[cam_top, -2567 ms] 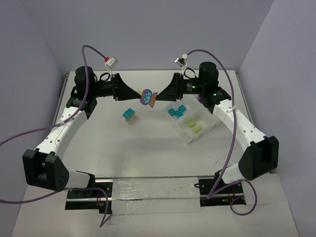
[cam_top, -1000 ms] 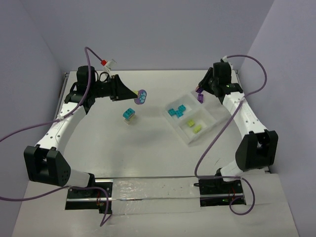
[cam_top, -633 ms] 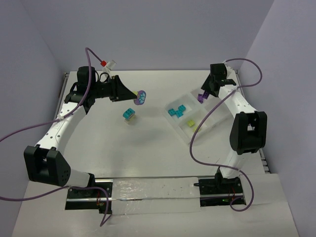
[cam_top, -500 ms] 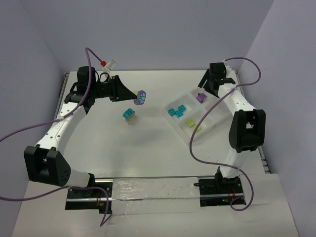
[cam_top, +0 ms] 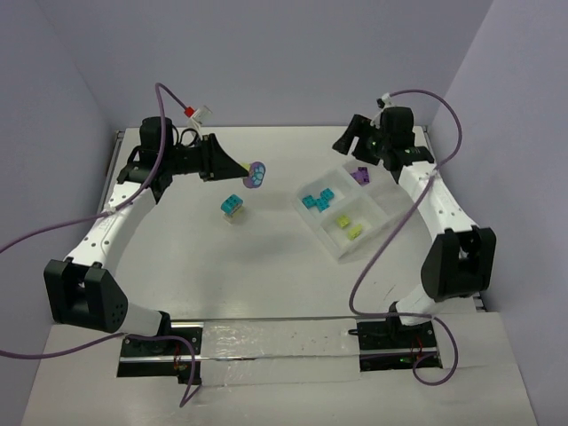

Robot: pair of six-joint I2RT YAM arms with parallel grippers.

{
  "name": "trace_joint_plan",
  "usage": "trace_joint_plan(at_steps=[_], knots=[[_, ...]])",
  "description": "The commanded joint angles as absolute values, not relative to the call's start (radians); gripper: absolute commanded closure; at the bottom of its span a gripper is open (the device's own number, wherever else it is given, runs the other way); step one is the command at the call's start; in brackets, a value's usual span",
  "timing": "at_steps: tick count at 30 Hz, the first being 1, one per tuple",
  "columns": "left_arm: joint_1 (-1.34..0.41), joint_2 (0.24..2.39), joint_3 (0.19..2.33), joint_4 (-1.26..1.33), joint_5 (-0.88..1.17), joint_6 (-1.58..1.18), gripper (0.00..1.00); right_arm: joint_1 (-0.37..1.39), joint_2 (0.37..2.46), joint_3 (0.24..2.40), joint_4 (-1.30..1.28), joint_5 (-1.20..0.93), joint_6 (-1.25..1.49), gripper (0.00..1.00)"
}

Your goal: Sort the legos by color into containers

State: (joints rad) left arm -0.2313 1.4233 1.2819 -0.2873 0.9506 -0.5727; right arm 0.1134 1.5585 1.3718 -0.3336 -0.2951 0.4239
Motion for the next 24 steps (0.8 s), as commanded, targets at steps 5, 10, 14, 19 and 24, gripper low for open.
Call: trace_joint_plan(at_steps=[5, 10, 14, 19, 24], knots=[[-0.281, 1.475, 1.338, -0.160, 1.040, -0.625, 1.00, 0.320, 1.439, 1.369, -0.148, -0.867, 0.394, 0.14], [-0.300, 1.486, 1.340, -0.092, 1.076, -0.659, 1.00, 0.378, 1.497, 1.415, -0.119, -0.933, 0.420, 0.14], [-0.302, 1.478, 1.331, -0.037, 1.101, -0.704, 1.00, 0.388, 1.543, 1.432, -0.094, -0.976, 0.450, 0.16], [-0.310, 1.478, 1.334, -0.023, 1.116, -0.713, 1.00, 0.406, 1.577, 1.433, -0.055, -1.026, 0.488, 0.17], [-0.319, 1.477, 1.334, -0.034, 1.118, -0.701, 1.00, 0.424, 1.592, 1.420, -0.001, -1.066, 0.535, 0.25]])
